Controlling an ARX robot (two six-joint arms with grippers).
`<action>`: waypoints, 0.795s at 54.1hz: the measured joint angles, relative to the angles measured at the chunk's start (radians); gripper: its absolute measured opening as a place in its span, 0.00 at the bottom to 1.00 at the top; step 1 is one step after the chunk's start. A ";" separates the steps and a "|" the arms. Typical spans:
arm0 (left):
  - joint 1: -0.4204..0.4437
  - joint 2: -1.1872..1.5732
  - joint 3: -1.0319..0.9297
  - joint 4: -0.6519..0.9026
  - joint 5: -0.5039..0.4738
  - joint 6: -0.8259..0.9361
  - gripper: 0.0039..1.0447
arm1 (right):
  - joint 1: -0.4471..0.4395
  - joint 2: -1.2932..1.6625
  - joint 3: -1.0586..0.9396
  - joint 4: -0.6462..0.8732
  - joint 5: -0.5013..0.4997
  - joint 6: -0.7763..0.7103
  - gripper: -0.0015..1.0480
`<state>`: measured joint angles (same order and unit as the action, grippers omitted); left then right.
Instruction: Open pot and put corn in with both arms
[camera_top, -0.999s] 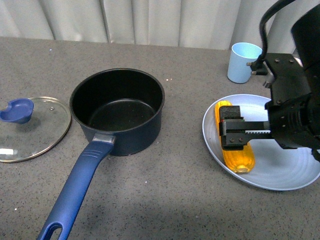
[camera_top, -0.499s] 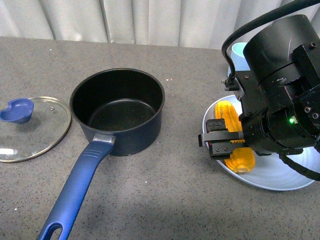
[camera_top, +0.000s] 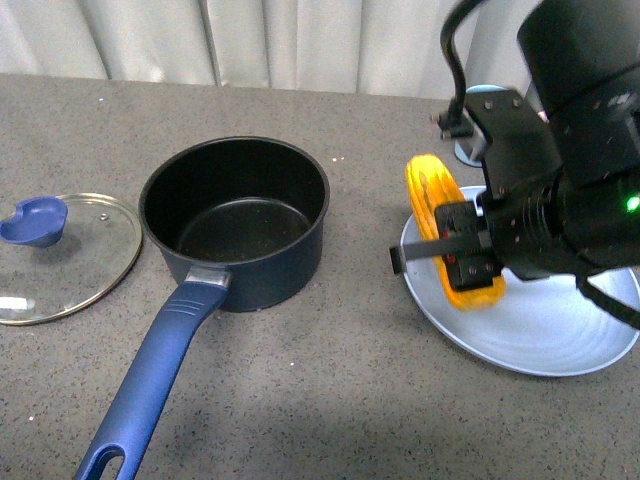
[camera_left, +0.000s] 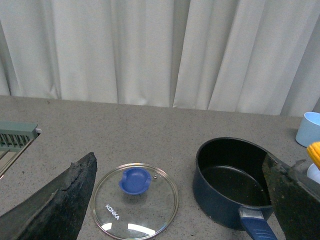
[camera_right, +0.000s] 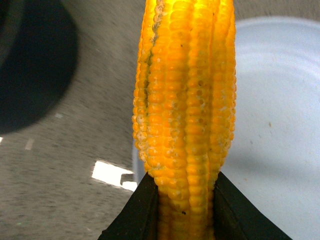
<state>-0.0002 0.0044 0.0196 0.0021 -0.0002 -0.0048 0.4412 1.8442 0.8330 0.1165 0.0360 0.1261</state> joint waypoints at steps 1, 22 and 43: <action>0.000 0.000 0.000 0.000 0.000 0.000 0.94 | 0.007 -0.017 0.003 -0.003 -0.018 -0.002 0.20; 0.000 0.000 0.000 0.000 0.000 0.000 0.94 | 0.176 0.029 0.243 -0.090 -0.122 0.043 0.17; 0.000 0.000 0.000 0.000 0.000 0.000 0.94 | 0.214 0.260 0.530 -0.194 -0.120 0.126 0.15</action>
<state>-0.0002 0.0044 0.0196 0.0021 -0.0002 -0.0051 0.6556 2.1044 1.3628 -0.0776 -0.0837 0.2516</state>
